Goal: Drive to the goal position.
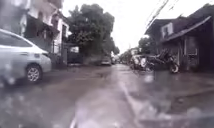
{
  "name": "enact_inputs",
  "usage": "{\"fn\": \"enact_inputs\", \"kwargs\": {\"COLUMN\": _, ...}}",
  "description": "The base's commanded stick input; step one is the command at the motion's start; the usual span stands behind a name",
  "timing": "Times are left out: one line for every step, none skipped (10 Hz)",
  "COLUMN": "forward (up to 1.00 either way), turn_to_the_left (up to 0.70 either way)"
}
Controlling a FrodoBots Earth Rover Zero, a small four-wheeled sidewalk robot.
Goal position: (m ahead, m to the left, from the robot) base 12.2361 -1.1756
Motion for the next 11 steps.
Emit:
{"fn": "enact_inputs", "kwargs": {"forward": 1.00, "turn_to_the_left": 0.00}}
{"fn": "enact_inputs", "kwargs": {"forward": 1.00, "turn_to_the_left": 0.00}}
{"fn": "enact_inputs", "kwargs": {"forward": 1.00, "turn_to_the_left": 0.00}}
{"fn": "enact_inputs", "kwargs": {"forward": 1.00, "turn_to_the_left": -0.03}}
{"fn": "enact_inputs", "kwargs": {"forward": 1.00, "turn_to_the_left": -0.26}}
{"fn": "enact_inputs", "kwargs": {"forward": 1.00, "turn_to_the_left": -0.10}}
{"fn": "enact_inputs", "kwargs": {"forward": 1.00, "turn_to_the_left": 0.00}}
{"fn": "enact_inputs", "kwargs": {"forward": 1.00, "turn_to_the_left": 0.00}}
{"fn": "enact_inputs", "kwargs": {"forward": 1.00, "turn_to_the_left": 0.00}}
{"fn": "enact_inputs", "kwargs": {"forward": 1.00, "turn_to_the_left": 0.00}}
{"fn": "enact_inputs", "kwargs": {"forward": 1.00, "turn_to_the_left": 0.20}}
